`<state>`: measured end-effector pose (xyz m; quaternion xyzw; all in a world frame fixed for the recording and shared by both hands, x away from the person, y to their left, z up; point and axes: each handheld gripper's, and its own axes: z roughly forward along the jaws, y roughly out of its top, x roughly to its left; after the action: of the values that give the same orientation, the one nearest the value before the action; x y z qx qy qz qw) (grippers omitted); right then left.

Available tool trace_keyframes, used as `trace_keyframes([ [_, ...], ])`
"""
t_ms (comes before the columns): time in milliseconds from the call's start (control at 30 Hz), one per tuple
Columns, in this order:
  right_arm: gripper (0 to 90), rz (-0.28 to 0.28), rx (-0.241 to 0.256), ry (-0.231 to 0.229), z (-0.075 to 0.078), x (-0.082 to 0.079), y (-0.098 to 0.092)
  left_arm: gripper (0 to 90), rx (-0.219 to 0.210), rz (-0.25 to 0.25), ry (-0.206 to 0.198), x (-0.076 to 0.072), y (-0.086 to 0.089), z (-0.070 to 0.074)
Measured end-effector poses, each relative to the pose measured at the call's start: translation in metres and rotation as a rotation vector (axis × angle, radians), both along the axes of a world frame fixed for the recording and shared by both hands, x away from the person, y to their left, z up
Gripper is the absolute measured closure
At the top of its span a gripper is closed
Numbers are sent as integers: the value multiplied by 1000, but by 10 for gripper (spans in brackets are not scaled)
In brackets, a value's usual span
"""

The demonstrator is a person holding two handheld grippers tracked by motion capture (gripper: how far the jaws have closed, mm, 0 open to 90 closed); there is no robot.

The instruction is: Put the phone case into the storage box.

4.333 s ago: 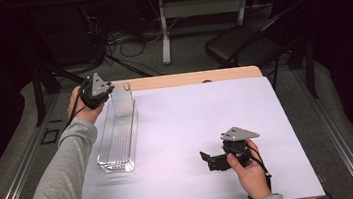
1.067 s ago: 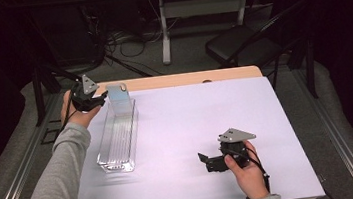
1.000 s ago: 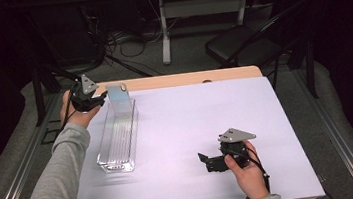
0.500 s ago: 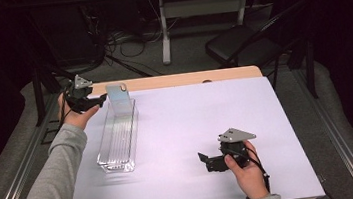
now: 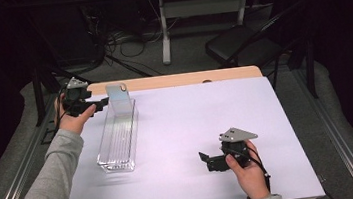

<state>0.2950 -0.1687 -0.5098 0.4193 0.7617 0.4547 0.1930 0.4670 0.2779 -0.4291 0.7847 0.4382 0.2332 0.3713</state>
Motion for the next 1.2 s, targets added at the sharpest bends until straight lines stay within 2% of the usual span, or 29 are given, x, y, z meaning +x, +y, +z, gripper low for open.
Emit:
trace_keyframes([
  [133, 40, -4, 3, -4, 1, 0, 0, 244, -19, -14, 11, -8, 2, 0],
  [167, 40, -3, 0, -3, 2, -1, 0, 244, -25, -25, 23, -10, 3, 1],
  [233, 40, -2, -1, -6, 3, -1, 0, 202, -44, -41, 25, -15, 5, 2],
  [367, 40, -3, -1, -10, 4, -1, 0, 162, -106, -73, 21, -28, 8, 4],
  [567, 38, -4, -1, -14, 6, -3, -1, 156, -137, -114, 4, -50, 10, 6],
  [667, 3, -4, -1, -12, 7, -6, -2, 148, -161, -149, 0, -62, 11, 7],
  [800, 0, -4, -1, -16, 7, -9, -5, 109, -153, -176, 1, -77, 8, 7],
  [900, 0, -8, -3, -22, 7, -11, -9, 64, -166, -186, 13, -86, 7, 4],
  [1100, 0, -21, -5, -26, 7, -17, -18, 34, -169, -210, 17, -105, 1, -3],
  [1200, 0, -29, -3, -27, 7, -22, -22, 6, -193, -217, 16, -114, 0, -7],
])
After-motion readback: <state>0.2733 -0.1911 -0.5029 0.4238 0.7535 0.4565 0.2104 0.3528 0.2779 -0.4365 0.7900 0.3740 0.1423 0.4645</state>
